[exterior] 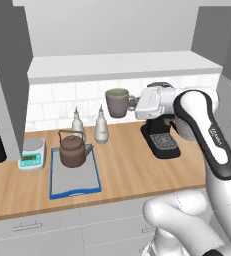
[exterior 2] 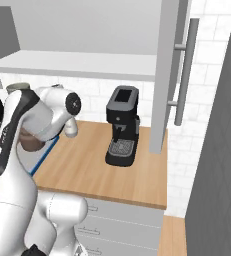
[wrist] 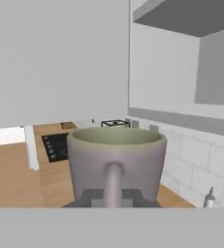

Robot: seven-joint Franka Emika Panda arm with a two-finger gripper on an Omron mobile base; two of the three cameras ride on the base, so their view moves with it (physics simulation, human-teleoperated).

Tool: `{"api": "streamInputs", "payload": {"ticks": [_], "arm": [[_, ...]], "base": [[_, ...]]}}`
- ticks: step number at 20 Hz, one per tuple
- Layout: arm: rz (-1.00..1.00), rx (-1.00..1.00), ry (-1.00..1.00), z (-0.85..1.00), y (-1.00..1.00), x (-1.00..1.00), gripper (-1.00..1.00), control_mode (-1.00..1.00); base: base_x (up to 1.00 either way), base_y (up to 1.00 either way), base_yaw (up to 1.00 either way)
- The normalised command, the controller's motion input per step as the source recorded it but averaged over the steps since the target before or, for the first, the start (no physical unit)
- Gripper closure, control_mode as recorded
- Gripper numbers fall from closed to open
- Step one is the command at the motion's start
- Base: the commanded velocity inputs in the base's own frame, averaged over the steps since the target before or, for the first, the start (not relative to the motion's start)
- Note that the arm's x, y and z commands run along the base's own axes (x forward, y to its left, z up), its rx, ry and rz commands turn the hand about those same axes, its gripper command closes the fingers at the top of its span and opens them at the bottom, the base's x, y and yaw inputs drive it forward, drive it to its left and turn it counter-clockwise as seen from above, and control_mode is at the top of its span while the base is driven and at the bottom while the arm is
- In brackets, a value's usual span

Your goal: Pick the kettle from the counter and place it on the tray. Then pick the mug from the cabinet and place it on the tray. Then close the cabinet doors.

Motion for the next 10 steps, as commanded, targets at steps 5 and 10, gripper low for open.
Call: {"api": "streamInputs", "payload": {"ticks": [5, 10], "arm": [[0.18, 0.00, 0.07, -0.75, 0.18, 0.00, 1.00, -1.00], [0.18, 0.00, 0.01, -0.85, 0.36, 0.05, 1.00, -1.00]], "base": [[0.00, 0.00, 0.00], [0.00, 0.00, 0.00]]}}
